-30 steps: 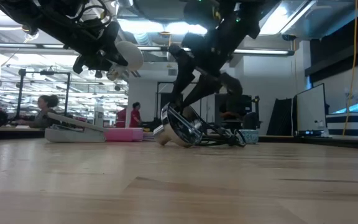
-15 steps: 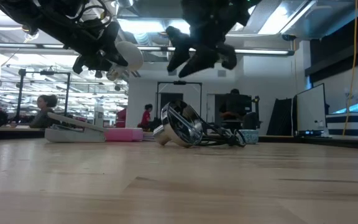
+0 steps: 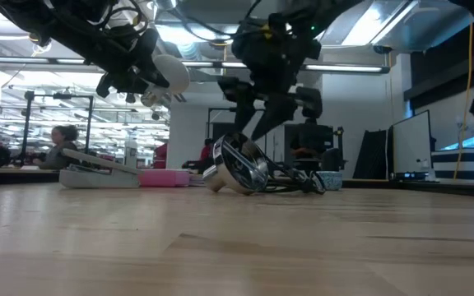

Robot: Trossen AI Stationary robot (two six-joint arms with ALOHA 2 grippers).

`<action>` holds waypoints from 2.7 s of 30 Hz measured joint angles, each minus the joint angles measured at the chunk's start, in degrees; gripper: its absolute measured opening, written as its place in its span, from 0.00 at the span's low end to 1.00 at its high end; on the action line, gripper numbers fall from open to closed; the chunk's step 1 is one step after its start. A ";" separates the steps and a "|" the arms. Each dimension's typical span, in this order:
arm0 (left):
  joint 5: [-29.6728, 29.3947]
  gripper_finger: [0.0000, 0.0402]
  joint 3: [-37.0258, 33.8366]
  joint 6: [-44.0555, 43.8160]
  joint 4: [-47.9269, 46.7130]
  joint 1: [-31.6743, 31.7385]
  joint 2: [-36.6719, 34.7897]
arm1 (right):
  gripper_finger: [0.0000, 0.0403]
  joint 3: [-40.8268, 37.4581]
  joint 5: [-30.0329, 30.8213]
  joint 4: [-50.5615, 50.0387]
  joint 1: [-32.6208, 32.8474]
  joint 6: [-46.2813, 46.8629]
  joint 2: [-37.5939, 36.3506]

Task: Screw lightbulb
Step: Insert the white lightbulb into the desk lamp

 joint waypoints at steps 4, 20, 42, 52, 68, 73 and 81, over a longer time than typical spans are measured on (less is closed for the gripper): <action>-0.01 0.39 0.00 0.00 -0.10 0.00 0.00 | 0.41 2.23 0.12 0.18 0.00 -0.04 1.23; 0.00 0.39 0.00 0.00 -0.15 0.00 0.00 | 0.41 14.86 -1.48 -12.67 -0.09 -4.96 8.54; 0.00 0.39 0.00 0.00 -0.15 0.00 0.00 | 0.41 21.50 -2.83 -23.44 0.09 -11.84 10.98; -0.01 0.39 0.00 0.01 -0.19 0.00 0.00 | 0.41 21.50 -3.39 -23.06 0.09 -11.94 14.30; 0.00 0.39 0.00 1.05 -0.20 0.00 0.00 | 0.03 21.67 -3.89 -23.56 0.09 -12.96 14.08; 0.00 0.39 0.00 1.05 -0.20 0.00 0.00 | 0.06 21.59 -1.70 -23.15 0.09 -11.22 14.08; 0.00 0.39 0.00 1.05 -0.20 0.00 0.00 | 0.02 21.59 4.62 -19.75 0.09 -9.81 14.08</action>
